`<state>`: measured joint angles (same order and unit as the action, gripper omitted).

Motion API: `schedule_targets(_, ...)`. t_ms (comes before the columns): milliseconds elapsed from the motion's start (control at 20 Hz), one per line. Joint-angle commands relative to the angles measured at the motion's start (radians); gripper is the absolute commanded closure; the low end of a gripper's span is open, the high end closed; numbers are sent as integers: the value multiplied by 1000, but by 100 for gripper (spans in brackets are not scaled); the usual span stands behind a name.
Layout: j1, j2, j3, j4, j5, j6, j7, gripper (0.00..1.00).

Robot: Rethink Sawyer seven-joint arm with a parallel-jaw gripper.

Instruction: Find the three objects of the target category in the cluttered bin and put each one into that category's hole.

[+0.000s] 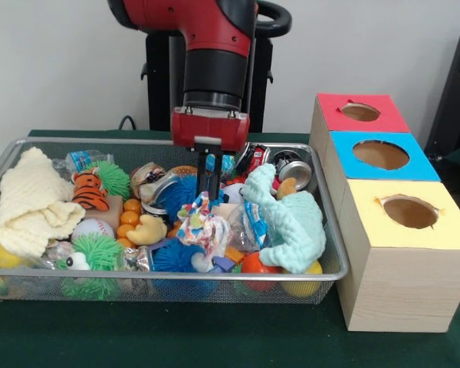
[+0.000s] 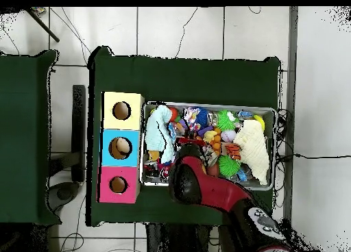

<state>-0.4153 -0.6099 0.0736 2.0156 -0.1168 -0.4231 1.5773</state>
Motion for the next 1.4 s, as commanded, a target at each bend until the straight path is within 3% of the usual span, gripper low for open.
schedule_targets(50, 15, -101, -20, 35, 64, 145, 197, 100)
schedule_targets(550, 53, -119, -39, 59, 81, 167, 214, 100)
schedule_targets(1050, 177, -181, -97, 130, 189, 200, 246, 100)
schedule_targets(1400, 266, -216, -147, 136, 268, 248, 237, 100)
